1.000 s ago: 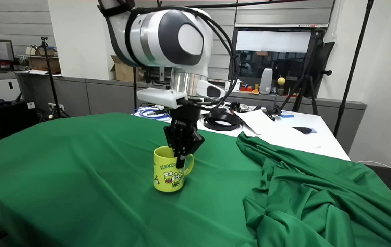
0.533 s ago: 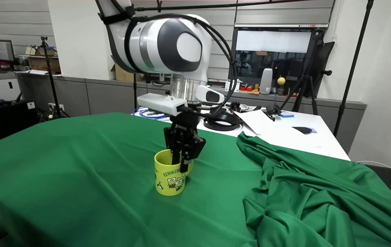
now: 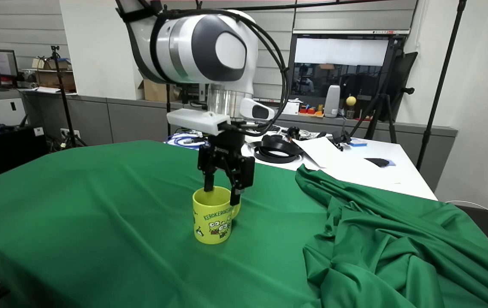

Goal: Move the yellow mug to the right

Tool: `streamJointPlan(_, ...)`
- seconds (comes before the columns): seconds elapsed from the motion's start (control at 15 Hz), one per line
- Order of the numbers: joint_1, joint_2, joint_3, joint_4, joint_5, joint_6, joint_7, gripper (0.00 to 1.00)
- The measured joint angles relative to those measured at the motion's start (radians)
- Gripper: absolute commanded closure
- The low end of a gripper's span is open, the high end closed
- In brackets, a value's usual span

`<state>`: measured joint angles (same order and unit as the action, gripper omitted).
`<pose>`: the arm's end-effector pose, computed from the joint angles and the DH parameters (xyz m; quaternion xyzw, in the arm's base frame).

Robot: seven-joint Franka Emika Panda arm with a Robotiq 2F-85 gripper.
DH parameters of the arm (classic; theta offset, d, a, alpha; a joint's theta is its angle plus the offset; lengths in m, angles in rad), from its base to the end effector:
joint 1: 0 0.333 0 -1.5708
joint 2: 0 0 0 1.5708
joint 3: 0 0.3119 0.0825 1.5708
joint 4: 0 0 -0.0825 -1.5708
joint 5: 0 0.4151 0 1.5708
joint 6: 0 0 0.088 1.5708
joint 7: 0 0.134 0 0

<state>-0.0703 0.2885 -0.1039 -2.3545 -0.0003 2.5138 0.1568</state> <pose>0.5008 -0.0917 0.1400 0.9844 -0.1631 -0.0639 0.0144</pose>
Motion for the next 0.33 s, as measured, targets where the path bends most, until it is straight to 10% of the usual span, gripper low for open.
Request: streamJointPlan(0.33,0.02,-0.073,0.015,-0.002,-0.003,-0.034,-0.02,0.0)
